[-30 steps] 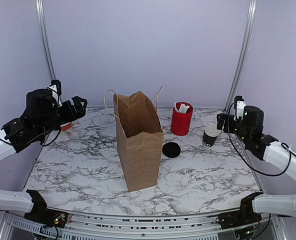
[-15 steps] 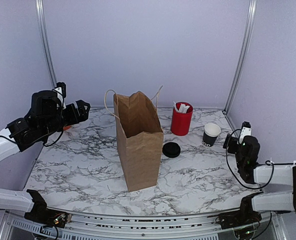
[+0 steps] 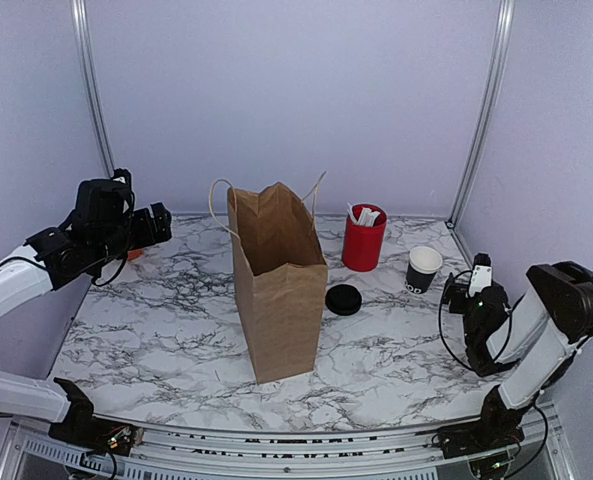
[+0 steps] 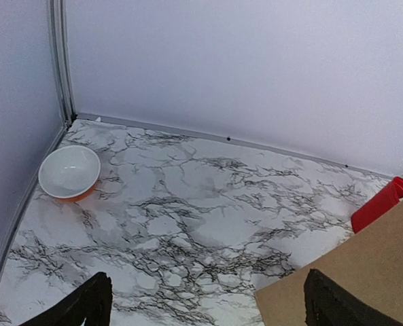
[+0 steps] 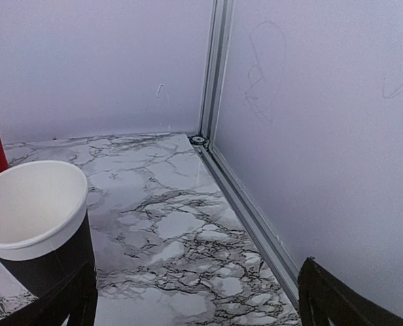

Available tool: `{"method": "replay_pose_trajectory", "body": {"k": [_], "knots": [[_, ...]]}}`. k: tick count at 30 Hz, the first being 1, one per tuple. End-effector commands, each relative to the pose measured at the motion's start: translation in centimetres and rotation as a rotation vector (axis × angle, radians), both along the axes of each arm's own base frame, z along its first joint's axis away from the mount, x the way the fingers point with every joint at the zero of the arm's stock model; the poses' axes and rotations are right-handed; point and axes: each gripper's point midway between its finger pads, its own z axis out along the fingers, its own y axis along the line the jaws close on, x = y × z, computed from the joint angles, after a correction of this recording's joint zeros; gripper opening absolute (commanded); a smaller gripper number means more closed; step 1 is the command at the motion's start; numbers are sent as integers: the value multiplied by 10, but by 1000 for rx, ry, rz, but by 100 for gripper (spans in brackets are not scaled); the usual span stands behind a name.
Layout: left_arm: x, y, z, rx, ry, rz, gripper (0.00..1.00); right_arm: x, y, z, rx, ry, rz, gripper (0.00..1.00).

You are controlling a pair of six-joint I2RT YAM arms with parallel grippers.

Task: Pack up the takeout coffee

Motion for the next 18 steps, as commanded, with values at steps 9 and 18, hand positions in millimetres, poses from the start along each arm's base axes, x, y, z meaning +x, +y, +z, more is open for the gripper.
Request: {"method": "replay_pose_trajectory", "body": {"k": [9, 18], "knots": [[29, 129, -56, 251, -4, 395, 99, 19, 0, 30, -10, -95, -7, 100], [12, 206, -105, 332, -86, 695, 99, 19, 0, 30, -12, -98, -6, 100]]}}
